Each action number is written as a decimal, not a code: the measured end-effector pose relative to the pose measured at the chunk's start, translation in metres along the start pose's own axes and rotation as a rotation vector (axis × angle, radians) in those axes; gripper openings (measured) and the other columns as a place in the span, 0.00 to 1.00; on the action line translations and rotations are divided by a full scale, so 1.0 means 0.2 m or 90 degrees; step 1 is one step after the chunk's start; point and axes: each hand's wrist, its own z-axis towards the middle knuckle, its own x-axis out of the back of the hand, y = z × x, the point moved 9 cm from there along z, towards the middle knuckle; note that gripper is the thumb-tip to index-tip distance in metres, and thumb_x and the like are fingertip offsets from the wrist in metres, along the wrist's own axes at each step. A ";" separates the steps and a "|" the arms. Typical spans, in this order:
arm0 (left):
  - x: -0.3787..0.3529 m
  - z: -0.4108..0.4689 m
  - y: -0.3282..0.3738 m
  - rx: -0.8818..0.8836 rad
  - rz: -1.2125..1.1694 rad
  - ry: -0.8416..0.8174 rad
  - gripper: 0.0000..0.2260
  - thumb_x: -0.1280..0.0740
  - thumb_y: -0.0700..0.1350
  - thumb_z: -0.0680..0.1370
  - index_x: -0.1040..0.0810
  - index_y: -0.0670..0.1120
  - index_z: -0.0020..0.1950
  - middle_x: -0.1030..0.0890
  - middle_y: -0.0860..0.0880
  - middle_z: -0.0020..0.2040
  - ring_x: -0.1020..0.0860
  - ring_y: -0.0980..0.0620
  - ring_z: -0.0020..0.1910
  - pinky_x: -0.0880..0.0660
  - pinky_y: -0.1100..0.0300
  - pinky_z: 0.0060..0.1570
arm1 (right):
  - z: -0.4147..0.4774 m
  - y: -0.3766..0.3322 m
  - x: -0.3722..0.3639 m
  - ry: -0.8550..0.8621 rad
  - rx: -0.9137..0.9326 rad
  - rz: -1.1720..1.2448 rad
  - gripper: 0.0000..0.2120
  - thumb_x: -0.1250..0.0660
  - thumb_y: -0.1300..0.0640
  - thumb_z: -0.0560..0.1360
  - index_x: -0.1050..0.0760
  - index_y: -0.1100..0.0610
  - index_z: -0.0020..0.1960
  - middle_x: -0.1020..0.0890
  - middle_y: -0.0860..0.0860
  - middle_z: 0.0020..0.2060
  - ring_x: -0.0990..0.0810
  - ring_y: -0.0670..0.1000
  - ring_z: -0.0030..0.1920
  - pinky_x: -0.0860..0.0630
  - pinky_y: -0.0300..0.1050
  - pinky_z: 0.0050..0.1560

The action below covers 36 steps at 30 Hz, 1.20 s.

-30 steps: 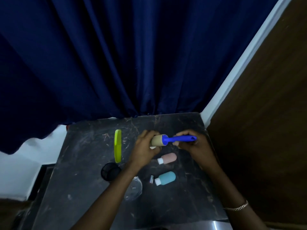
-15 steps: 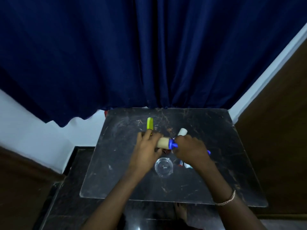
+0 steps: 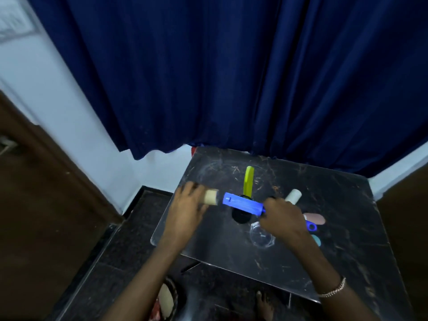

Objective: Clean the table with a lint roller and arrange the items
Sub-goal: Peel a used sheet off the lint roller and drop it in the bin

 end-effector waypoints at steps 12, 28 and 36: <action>0.27 -0.52 -0.61 0.279 -0.110 0.082 0.24 0.21 0.46 0.73 0.22 0.53 0.68 0.22 0.51 0.61 0.19 0.45 0.56 0.20 0.47 0.54 | -0.04 -0.35 -0.25 -0.160 0.048 0.278 0.18 0.28 0.42 0.68 0.31 0.52 0.30 0.25 0.49 0.26 0.25 0.52 0.31 0.26 0.45 0.35; 0.29 -1.56 -1.05 0.635 -0.192 0.125 0.24 0.22 0.46 0.73 0.21 0.51 0.68 0.18 0.47 0.58 0.19 0.45 0.58 0.22 0.48 0.58 | -0.32 -1.24 -0.79 -0.393 0.157 0.469 0.23 0.25 0.46 0.67 0.38 0.52 0.30 0.38 0.45 0.23 0.38 0.46 0.26 0.39 0.41 0.29; -0.02 -1.90 -1.19 0.757 -0.236 0.112 0.22 0.22 0.47 0.75 0.21 0.46 0.67 0.16 0.44 0.59 0.18 0.42 0.57 0.20 0.45 0.55 | -0.49 -1.46 -1.19 -0.476 0.166 0.454 0.19 0.24 0.55 0.70 0.30 0.55 0.28 0.34 0.42 0.22 0.37 0.39 0.24 0.38 0.36 0.27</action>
